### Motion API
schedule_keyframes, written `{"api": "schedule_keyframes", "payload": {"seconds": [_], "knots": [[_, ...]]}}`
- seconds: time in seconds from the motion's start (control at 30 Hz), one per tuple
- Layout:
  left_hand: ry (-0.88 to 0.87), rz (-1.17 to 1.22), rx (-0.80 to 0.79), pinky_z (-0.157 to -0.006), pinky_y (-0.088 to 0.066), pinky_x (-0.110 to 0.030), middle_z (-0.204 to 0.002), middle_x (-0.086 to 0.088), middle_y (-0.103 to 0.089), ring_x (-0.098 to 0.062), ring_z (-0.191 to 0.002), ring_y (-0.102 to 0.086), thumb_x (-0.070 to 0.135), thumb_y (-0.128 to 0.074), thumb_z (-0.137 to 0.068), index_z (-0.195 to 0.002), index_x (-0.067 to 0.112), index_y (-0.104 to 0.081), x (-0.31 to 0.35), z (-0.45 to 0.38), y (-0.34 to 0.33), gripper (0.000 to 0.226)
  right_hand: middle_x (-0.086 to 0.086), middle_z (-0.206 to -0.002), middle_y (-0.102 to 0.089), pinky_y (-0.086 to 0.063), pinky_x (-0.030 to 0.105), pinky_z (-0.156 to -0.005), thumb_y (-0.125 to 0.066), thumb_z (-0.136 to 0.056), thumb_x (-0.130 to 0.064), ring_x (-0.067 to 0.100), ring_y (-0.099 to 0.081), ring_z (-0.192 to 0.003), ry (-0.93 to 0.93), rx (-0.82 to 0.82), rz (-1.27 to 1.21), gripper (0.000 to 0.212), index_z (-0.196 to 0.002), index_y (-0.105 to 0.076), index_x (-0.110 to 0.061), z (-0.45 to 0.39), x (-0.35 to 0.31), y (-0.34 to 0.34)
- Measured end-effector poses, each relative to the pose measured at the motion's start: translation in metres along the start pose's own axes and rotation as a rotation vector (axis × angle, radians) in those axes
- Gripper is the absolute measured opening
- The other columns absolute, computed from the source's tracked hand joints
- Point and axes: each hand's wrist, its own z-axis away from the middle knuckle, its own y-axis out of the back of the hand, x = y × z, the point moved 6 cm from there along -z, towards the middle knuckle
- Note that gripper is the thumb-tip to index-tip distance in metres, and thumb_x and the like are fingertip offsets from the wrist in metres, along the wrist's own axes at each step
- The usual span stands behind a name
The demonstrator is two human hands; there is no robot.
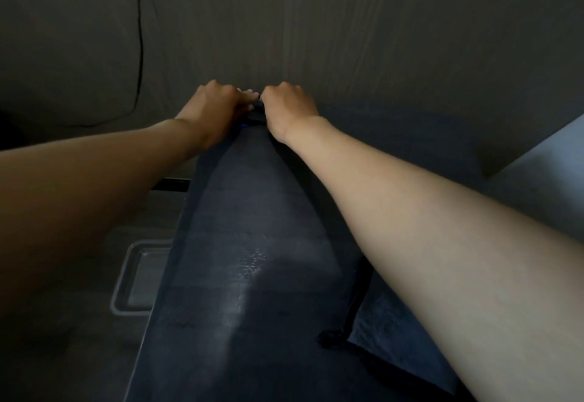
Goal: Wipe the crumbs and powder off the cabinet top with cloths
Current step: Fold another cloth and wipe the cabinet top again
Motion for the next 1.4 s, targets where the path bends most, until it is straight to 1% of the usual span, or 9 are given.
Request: {"api": "schedule_keyframes", "payload": {"seconds": [0.13, 0.27, 0.37, 0.6, 0.77, 1.0, 1.1, 1.23, 1.4], "knots": [[0.035, -0.057, -0.018, -0.078, -0.045, -0.043, -0.111, -0.023, -0.067, -0.046, -0.100, -0.060, 0.030, -0.043, -0.104, -0.137, 0.028, -0.057, -0.013, 0.010, 0.003, 0.036, 0.015, -0.131, -0.055, -0.046, 0.040, -0.091, -0.041, -0.099, -0.009, 0.035, -0.053, -0.121, 0.007, -0.003, 0.007, 0.035, -0.130, -0.057, -0.010, -0.003, -0.017, -0.001], [0.056, -0.033, -0.027, -0.075, -0.043, -0.041, -0.108, -0.024, -0.067, -0.045, -0.098, -0.060, 0.026, -0.045, -0.104, -0.133, 0.024, -0.061, -0.020, 0.027, 0.006, 0.034, 0.013, -0.130, -0.057, -0.047, 0.040, -0.090, -0.043, -0.098, -0.009, 0.034, -0.054, -0.119, 0.032, -0.009, 0.017, 0.033, -0.128, -0.058, -0.011, 0.000, -0.034, -0.007], [0.083, -0.010, -0.012, -0.070, -0.042, -0.041, -0.098, -0.025, -0.067, -0.045, -0.089, -0.060, 0.020, -0.046, -0.102, -0.126, 0.018, -0.064, -0.020, 0.041, 0.008, 0.030, 0.013, -0.130, -0.057, -0.046, 0.040, -0.091, -0.041, -0.098, -0.010, 0.034, -0.054, -0.120, 0.045, -0.013, 0.012, 0.034, -0.127, -0.058, -0.011, 0.003, -0.044, -0.008], [0.087, -0.064, -0.019, -0.065, -0.049, -0.042, -0.091, -0.018, -0.068, -0.042, -0.080, -0.063, 0.022, -0.047, -0.098, -0.121, 0.023, -0.061, -0.019, 0.065, 0.007, 0.027, 0.012, -0.129, -0.059, -0.047, 0.038, -0.089, -0.041, -0.099, -0.010, 0.033, -0.056, -0.118, 0.078, -0.018, 0.003, 0.033, -0.126, -0.059, -0.013, 0.019, -0.056, -0.011], [0.063, -0.111, -0.040, -0.066, -0.055, -0.045, -0.101, -0.011, -0.070, -0.039, -0.079, -0.066, 0.025, -0.048, -0.093, -0.118, 0.026, -0.058, -0.006, 0.078, 0.011, 0.027, 0.012, -0.129, -0.059, -0.047, 0.038, -0.088, -0.040, -0.099, -0.011, 0.033, -0.056, -0.119, 0.089, -0.019, -0.013, 0.032, -0.125, -0.059, -0.012, 0.037, -0.056, -0.009], [0.016, -0.118, -0.079, -0.074, -0.054, -0.045, -0.112, -0.008, -0.068, -0.036, -0.092, -0.067, 0.021, -0.053, -0.093, -0.119, 0.020, -0.058, 0.033, 0.089, 0.018, 0.026, 0.010, -0.131, -0.056, -0.046, 0.037, -0.089, -0.041, -0.101, -0.012, 0.030, -0.053, -0.120, 0.084, -0.030, -0.015, 0.032, -0.127, -0.058, -0.013, 0.067, -0.039, -0.007], [-0.012, -0.150, -0.097, -0.078, -0.047, -0.042, -0.117, -0.010, -0.066, -0.035, -0.099, -0.065, 0.015, -0.051, -0.096, -0.121, 0.014, -0.058, 0.055, 0.081, 0.019, 0.026, 0.010, -0.133, -0.056, -0.045, 0.038, -0.092, -0.039, -0.101, -0.011, 0.030, -0.052, -0.122, 0.074, -0.008, 0.002, 0.033, -0.128, -0.057, -0.011, 0.076, -0.025, -0.001], [-0.014, -0.118, -0.109, -0.083, -0.048, -0.044, -0.118, -0.011, -0.065, -0.035, -0.101, -0.063, 0.014, -0.050, -0.097, -0.123, 0.013, -0.058, 0.080, 0.069, 0.016, 0.027, 0.011, -0.131, -0.057, -0.045, 0.038, -0.091, -0.039, -0.100, -0.008, 0.030, -0.053, -0.121, 0.048, 0.001, 0.017, 0.033, -0.127, -0.057, -0.009, 0.087, 0.002, 0.004], [-0.079, -0.080, -0.075, -0.076, -0.049, -0.043, -0.114, -0.009, -0.066, -0.035, -0.094, -0.065, 0.013, -0.055, -0.094, -0.120, 0.015, -0.059, 0.115, 0.048, 0.008, 0.027, 0.012, -0.129, -0.058, -0.046, 0.039, -0.087, -0.038, -0.100, -0.009, 0.032, -0.055, -0.117, -0.008, -0.016, 0.009, 0.031, -0.124, -0.059, -0.010, 0.096, 0.043, 0.005]]}}
